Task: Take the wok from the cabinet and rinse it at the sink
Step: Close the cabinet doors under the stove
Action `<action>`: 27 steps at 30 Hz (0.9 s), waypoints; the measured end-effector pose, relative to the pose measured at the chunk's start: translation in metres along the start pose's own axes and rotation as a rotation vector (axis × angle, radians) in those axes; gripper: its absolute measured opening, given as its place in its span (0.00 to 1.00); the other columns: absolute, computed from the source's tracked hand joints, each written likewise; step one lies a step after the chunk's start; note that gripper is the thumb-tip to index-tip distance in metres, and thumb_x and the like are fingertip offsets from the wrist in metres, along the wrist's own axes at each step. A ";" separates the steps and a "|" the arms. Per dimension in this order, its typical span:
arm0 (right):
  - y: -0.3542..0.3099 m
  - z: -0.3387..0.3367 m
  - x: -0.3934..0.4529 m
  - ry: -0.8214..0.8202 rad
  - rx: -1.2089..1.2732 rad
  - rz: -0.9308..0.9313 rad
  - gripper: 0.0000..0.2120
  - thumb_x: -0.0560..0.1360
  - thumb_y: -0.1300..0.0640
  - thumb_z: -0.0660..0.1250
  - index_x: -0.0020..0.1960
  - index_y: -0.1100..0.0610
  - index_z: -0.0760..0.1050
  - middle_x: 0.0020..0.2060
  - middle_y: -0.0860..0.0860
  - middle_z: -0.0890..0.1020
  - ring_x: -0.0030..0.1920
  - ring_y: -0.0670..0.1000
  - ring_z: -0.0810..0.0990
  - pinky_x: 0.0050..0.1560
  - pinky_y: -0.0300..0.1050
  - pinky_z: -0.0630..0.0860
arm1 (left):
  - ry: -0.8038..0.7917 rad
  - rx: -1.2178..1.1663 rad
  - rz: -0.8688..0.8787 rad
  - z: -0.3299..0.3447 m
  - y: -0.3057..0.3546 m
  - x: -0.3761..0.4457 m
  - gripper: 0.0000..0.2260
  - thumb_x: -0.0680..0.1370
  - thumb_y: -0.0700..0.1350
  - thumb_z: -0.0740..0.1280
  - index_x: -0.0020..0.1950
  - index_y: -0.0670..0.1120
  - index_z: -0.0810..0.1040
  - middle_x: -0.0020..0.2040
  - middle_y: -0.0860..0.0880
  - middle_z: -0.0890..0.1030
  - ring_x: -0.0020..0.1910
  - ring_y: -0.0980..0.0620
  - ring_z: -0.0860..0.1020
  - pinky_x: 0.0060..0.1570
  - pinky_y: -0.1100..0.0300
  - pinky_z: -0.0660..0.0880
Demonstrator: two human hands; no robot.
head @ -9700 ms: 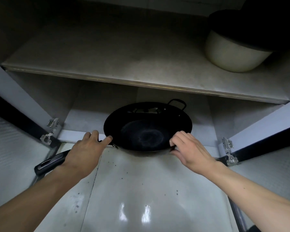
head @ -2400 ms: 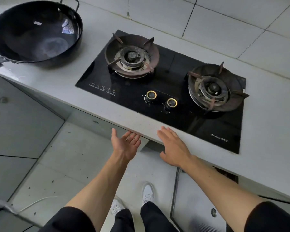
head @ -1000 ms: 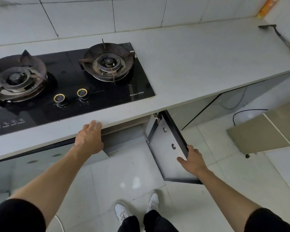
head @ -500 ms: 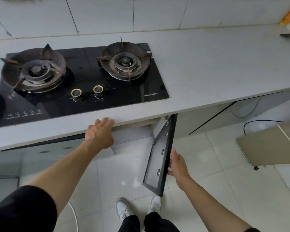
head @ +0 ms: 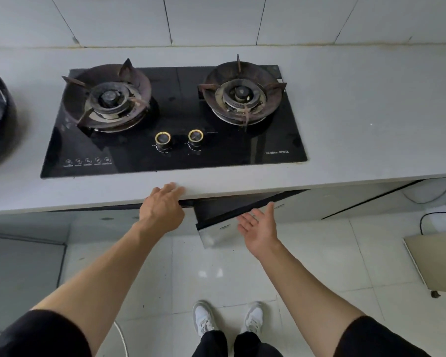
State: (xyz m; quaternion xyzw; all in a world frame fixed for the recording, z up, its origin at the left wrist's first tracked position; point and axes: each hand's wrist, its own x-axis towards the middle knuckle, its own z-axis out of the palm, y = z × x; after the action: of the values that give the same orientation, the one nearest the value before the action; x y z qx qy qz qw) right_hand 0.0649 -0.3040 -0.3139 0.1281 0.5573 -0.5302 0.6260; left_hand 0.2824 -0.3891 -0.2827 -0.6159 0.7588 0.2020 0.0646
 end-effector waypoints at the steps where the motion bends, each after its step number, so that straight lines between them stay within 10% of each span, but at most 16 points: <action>1: -0.001 0.005 0.002 -0.005 0.039 0.007 0.38 0.79 0.33 0.50 0.78 0.60 0.55 0.74 0.61 0.64 0.73 0.59 0.66 0.75 0.55 0.60 | -0.004 -0.002 0.001 -0.001 0.000 0.001 0.27 0.75 0.37 0.56 0.72 0.55 0.67 0.74 0.54 0.66 0.64 0.45 0.68 0.58 0.50 0.73; 14: -0.006 0.040 0.022 -0.033 0.405 0.008 0.37 0.79 0.35 0.56 0.78 0.57 0.56 0.76 0.60 0.61 0.76 0.59 0.61 0.75 0.55 0.60 | -0.003 0.020 0.035 0.001 0.000 0.003 0.28 0.74 0.35 0.57 0.72 0.53 0.66 0.72 0.53 0.67 0.62 0.46 0.69 0.59 0.53 0.73; 27: -0.026 0.026 -0.031 -0.075 -0.044 -0.045 0.34 0.79 0.35 0.54 0.76 0.57 0.62 0.70 0.62 0.70 0.68 0.60 0.72 0.64 0.57 0.72 | -0.043 0.105 0.050 -0.002 0.001 0.000 0.23 0.73 0.39 0.59 0.68 0.50 0.67 0.66 0.49 0.69 0.60 0.45 0.70 0.56 0.53 0.74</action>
State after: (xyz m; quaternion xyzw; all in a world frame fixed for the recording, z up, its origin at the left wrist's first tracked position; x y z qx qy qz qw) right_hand 0.0640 -0.3184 -0.2678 0.0818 0.5475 -0.5365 0.6370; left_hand 0.2819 -0.3898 -0.2812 -0.5880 0.7820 0.1764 0.1079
